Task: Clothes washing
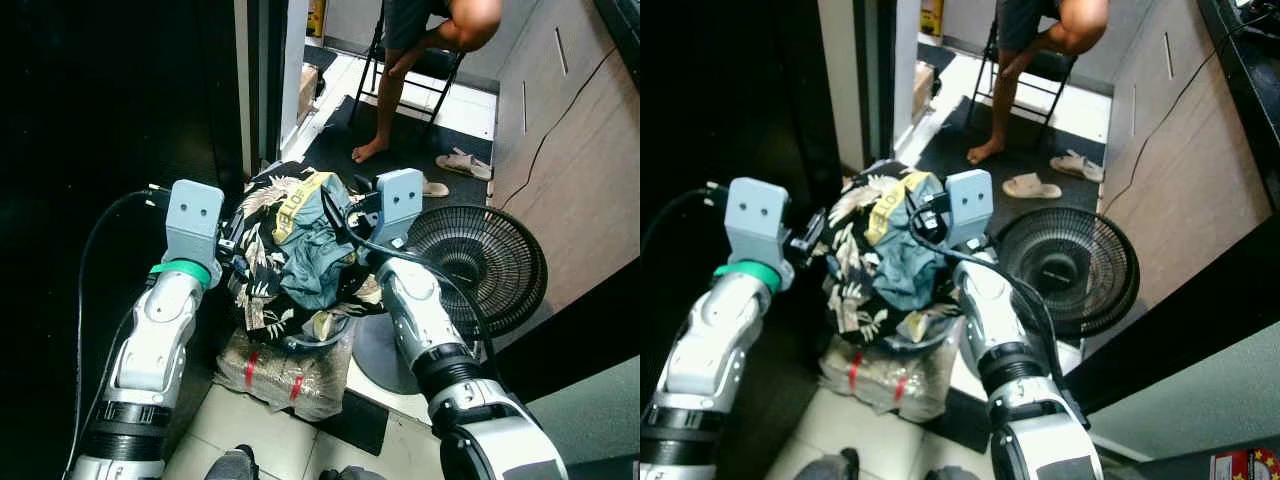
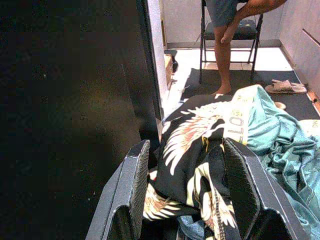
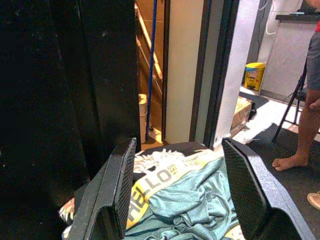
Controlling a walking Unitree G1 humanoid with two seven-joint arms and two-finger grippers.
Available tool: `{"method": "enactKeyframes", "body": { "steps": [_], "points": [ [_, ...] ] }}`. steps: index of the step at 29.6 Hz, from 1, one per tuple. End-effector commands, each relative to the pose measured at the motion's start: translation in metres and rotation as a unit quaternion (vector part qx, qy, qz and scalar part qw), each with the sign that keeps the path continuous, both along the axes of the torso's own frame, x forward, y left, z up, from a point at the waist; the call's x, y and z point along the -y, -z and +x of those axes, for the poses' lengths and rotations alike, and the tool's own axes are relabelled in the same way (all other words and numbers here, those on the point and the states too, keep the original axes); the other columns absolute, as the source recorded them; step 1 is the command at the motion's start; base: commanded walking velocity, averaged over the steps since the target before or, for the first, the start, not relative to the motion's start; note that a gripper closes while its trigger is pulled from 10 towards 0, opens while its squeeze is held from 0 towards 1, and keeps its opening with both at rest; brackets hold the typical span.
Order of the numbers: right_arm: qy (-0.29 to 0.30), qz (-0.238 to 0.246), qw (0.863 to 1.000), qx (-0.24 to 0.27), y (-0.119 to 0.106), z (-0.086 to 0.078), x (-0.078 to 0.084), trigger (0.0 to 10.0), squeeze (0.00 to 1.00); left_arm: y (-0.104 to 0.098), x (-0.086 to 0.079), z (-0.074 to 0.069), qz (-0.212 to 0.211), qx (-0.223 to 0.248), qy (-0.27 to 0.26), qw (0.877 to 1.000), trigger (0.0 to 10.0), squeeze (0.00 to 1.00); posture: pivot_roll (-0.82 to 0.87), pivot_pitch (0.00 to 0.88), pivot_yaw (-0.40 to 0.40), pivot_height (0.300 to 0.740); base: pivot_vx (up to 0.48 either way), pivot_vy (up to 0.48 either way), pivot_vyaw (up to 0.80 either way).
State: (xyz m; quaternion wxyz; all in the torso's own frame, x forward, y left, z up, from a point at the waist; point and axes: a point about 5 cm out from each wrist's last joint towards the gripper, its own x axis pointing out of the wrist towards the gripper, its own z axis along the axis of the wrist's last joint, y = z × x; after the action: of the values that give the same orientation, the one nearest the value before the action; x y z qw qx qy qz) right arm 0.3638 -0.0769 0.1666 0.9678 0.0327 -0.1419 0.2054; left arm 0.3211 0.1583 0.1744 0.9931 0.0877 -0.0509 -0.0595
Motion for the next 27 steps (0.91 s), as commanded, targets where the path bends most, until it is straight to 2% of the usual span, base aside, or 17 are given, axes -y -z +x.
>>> {"method": "enactKeyframes", "body": {
  "steps": [1,20,27],
  "points": [
    [0.006,-0.003,1.0,-0.011,0.0053,-0.0009,0.004,10.0,0.0,0.0034,0.0016,0.0012,-0.001,-0.006,0.002,1.0,10.0,0.0,0.1,0.006,-0.036,0.74,-0.289,0.0,0.0],
    [0.009,-0.008,1.0,-0.016,0.007,-0.0008,0.0059,10.0,0.0,0.0029,0.0004,0.0016,0.005,-0.003,-0.002,1.0,10.0,0.0,0.1,0.006,-0.037,0.74,-0.303,0.0,0.0],
    [0.011,-0.01,1.0,-0.018,0.0078,-0.0009,0.007,10.0,0.0,0.0029,0.0014,0.0025,0.0,-0.002,0.0,1.0,10.0,0.0,0.1,0.009,-0.039,0.74,0.0,0.0,0.0]
  ]
}}
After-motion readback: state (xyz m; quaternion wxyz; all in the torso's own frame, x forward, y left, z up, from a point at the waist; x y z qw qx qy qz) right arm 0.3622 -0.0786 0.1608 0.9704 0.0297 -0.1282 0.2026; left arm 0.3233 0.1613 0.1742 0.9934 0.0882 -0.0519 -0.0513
